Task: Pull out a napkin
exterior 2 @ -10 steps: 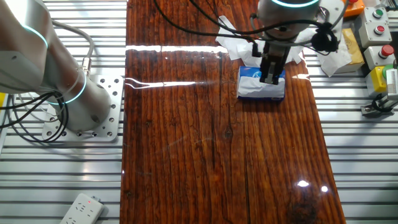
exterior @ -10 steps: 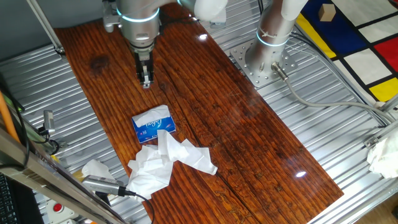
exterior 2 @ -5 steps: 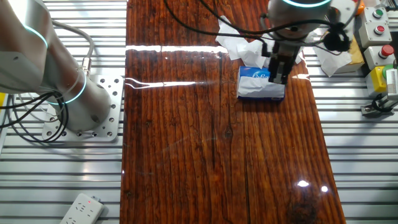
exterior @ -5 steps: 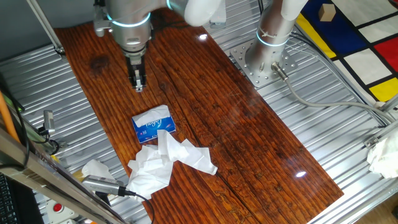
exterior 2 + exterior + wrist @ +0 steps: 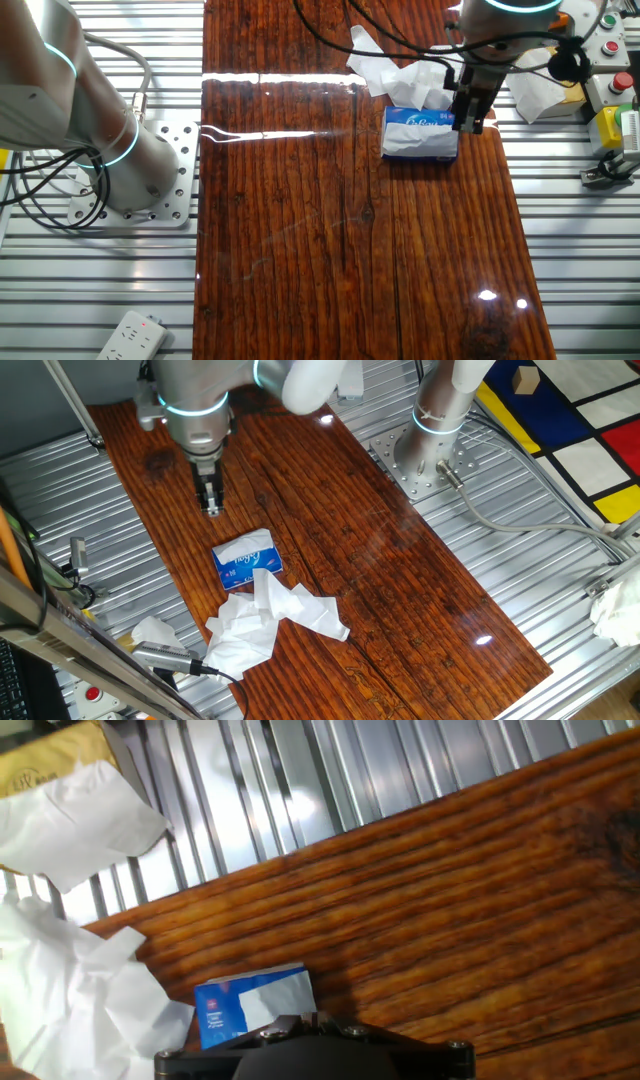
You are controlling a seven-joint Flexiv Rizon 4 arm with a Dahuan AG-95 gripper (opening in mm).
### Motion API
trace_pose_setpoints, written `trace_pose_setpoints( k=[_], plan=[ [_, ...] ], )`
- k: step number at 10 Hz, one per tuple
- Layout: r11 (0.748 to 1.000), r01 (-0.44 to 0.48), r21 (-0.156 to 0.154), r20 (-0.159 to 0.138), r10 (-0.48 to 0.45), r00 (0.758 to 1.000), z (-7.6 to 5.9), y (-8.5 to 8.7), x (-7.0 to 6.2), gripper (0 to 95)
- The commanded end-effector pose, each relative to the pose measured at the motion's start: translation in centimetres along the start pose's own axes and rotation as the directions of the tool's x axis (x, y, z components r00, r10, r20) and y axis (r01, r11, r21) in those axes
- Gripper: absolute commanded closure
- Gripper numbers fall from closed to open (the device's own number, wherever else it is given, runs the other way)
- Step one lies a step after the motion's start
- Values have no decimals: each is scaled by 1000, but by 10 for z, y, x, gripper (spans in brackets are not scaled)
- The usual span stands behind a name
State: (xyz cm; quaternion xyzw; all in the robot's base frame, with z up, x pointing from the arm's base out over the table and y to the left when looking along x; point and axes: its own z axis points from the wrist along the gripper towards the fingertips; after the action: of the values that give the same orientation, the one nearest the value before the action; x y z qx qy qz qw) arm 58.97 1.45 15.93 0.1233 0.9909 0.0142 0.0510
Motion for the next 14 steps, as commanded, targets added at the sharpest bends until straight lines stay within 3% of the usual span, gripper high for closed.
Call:
trace_pose_setpoints(
  k=[1,3,4,7,11,14],
  plan=[
    [1000,26,6,20,-26,999,13,-7,4,950],
    [999,30,19,-1,-30,1000,22,-9,4,950],
    [999,31,28,-27,-31,999,21,-10,3,950],
    [999,12,44,-12,-12,1000,20,-6,6,950],
    [999,2,53,-13,-1,1000,20,-3,12,950],
    [998,0,55,-27,2,1000,9,-3,23,950]
  ],
)
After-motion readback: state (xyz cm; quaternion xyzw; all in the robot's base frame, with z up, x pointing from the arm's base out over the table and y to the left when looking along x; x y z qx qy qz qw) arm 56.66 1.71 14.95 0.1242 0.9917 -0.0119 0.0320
